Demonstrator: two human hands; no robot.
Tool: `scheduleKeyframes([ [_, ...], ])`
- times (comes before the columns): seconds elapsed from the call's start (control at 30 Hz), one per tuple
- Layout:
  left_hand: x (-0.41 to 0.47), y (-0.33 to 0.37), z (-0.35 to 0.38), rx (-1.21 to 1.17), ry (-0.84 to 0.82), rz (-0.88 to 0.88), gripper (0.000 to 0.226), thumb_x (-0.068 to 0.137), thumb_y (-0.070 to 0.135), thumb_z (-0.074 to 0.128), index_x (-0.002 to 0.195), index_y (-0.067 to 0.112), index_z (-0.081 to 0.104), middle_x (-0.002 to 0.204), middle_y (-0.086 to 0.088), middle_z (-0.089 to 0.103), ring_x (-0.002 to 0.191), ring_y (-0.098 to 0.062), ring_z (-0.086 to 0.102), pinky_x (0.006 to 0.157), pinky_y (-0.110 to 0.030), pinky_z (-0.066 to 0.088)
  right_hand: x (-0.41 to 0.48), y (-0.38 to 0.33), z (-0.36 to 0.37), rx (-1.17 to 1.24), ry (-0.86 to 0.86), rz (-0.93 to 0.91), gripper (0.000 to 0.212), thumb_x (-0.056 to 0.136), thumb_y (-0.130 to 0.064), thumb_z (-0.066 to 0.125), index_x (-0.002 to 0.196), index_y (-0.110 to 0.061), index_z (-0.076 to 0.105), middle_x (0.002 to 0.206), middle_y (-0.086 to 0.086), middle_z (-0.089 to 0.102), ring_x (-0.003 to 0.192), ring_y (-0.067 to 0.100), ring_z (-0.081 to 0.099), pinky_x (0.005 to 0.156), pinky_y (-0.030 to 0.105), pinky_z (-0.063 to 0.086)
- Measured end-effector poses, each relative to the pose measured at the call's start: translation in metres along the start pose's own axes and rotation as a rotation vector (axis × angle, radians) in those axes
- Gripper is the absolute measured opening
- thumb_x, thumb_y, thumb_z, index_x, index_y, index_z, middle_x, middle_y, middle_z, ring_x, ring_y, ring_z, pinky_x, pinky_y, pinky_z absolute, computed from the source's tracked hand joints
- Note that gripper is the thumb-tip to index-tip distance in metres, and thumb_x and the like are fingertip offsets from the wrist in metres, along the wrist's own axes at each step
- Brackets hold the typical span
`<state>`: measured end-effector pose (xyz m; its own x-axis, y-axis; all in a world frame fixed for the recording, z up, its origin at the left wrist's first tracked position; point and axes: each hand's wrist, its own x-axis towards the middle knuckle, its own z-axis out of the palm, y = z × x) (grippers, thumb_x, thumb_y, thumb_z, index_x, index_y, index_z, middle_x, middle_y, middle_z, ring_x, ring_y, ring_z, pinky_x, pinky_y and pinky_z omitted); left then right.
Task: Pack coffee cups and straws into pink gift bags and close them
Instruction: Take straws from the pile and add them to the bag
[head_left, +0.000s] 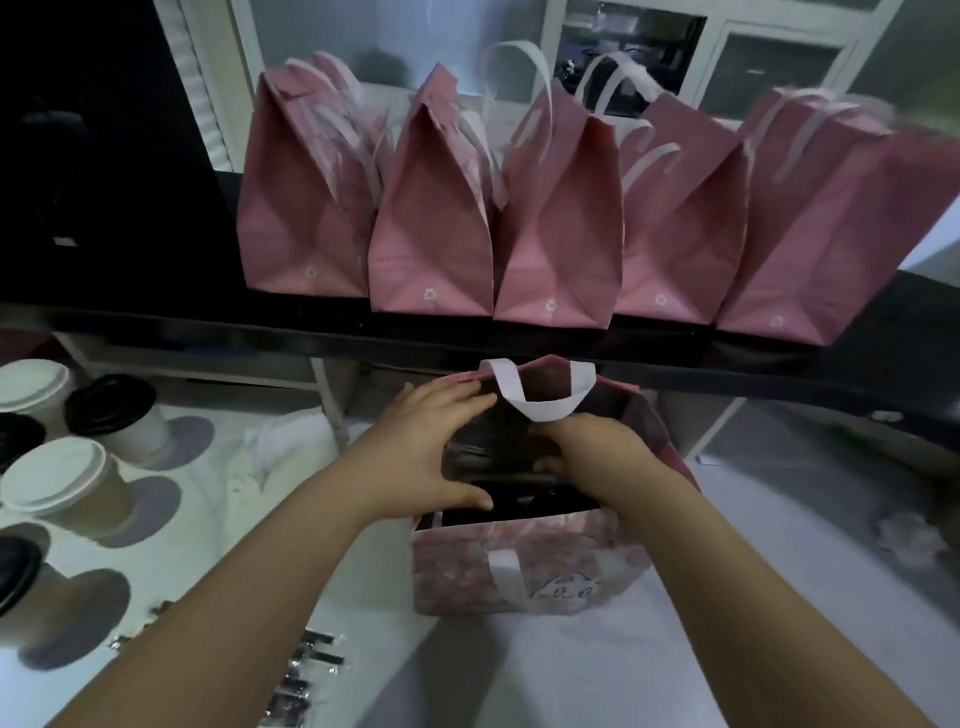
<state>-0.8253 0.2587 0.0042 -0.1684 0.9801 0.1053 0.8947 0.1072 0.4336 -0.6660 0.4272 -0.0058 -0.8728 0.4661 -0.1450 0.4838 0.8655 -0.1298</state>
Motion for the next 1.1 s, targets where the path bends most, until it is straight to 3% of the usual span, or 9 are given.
scheduleKeyframes([
  [0.07, 0.000, 0.001, -0.001, 0.035, 0.086, 0.020, 0.099, 0.067, 0.061, 0.077, 0.149, 0.028, 0.034, 0.157, 0.006, 0.028, 0.145, -0.013, 0.018, 0.118, -0.044, 0.020, -0.004, 0.000, -0.004, 0.033, -0.008, -0.008, 0.044, 0.088, -0.031, 0.065, 0.131, -0.027, 0.056, 0.128, 0.000, 0.060, 0.113, 0.025, 0.057, 0.087, 0.033, 0.046],
  [0.17, -0.003, 0.004, -0.004, 0.077, 0.205, 0.049, 0.086, 0.071, 0.055, 0.077, 0.144, 0.025, 0.043, 0.150, 0.006, 0.041, 0.137, -0.016, 0.031, 0.114, -0.041, 0.030, -0.018, -0.005, -0.011, 0.116, 0.038, -0.012, 0.039, 0.085, -0.036, 0.069, 0.122, -0.029, 0.061, 0.116, -0.003, 0.066, 0.103, 0.020, 0.061, 0.082, 0.032, 0.050],
  [0.3, -0.004, 0.007, -0.010, 0.078, 0.252, 0.053, 0.071, 0.077, 0.044, 0.076, 0.140, 0.023, 0.050, 0.142, 0.006, 0.049, 0.130, -0.018, 0.039, 0.109, -0.043, 0.035, -0.034, -0.027, -0.033, 0.227, 0.231, -0.089, 0.030, 0.083, -0.034, 0.071, 0.112, -0.031, 0.065, 0.102, -0.006, 0.070, 0.093, 0.015, 0.063, 0.076, 0.032, 0.051],
  [0.4, -0.009, 0.004, -0.023, 0.013, 0.306, 0.041, 0.060, 0.078, 0.037, 0.076, 0.134, 0.026, 0.057, 0.137, 0.005, 0.053, 0.127, -0.016, 0.040, 0.107, -0.035, 0.033, -0.034, -0.054, -0.048, 0.207, 0.384, -0.174, 0.031, 0.084, -0.029, 0.070, 0.114, -0.028, 0.066, 0.100, -0.005, 0.070, 0.090, 0.018, 0.063, 0.070, 0.030, 0.048],
  [0.53, -0.025, -0.016, -0.052, 0.057, 0.397, -0.032, 0.051, 0.078, 0.035, 0.071, 0.127, 0.024, 0.064, 0.133, 0.000, 0.058, 0.124, -0.022, 0.046, 0.103, -0.040, 0.039, -0.022, -0.094, -0.055, 0.105, 0.492, -0.248, 0.031, 0.084, -0.022, 0.068, 0.115, -0.019, 0.068, 0.101, 0.003, 0.068, 0.091, 0.027, 0.062, 0.072, 0.036, 0.050],
  [0.73, -0.080, -0.079, -0.068, 0.183, 0.408, -0.266, 0.049, 0.081, 0.032, 0.071, 0.129, 0.033, 0.059, 0.136, 0.007, 0.053, 0.126, -0.020, 0.041, 0.100, -0.043, 0.034, 0.008, -0.169, -0.038, 0.067, 0.433, -0.367, 0.033, 0.088, -0.029, 0.065, 0.119, -0.022, 0.064, 0.114, 0.000, 0.066, 0.105, 0.026, 0.056, 0.087, 0.038, 0.042],
  [0.97, -0.144, -0.159, -0.039, 0.184, 0.275, -0.534, 0.047, 0.083, 0.032, 0.064, 0.129, 0.033, 0.056, 0.131, 0.007, 0.054, 0.124, -0.023, 0.043, 0.101, -0.042, 0.034, 0.050, -0.241, 0.022, 0.092, 0.183, -0.231, 0.027, 0.090, -0.025, 0.057, 0.116, -0.019, 0.061, 0.118, 0.001, 0.061, 0.110, 0.025, 0.050, 0.092, 0.038, 0.042],
  [1.1, -0.154, -0.187, -0.014, 0.176, 0.152, -0.586, 0.051, 0.084, 0.033, 0.059, 0.134, 0.033, 0.051, 0.136, 0.008, 0.051, 0.126, -0.022, 0.041, 0.097, -0.041, 0.035, 0.067, -0.255, 0.058, 0.068, 0.057, -0.115, 0.032, 0.089, -0.022, 0.056, 0.120, -0.018, 0.058, 0.119, 0.004, 0.060, 0.109, 0.026, 0.051, 0.089, 0.038, 0.046],
])
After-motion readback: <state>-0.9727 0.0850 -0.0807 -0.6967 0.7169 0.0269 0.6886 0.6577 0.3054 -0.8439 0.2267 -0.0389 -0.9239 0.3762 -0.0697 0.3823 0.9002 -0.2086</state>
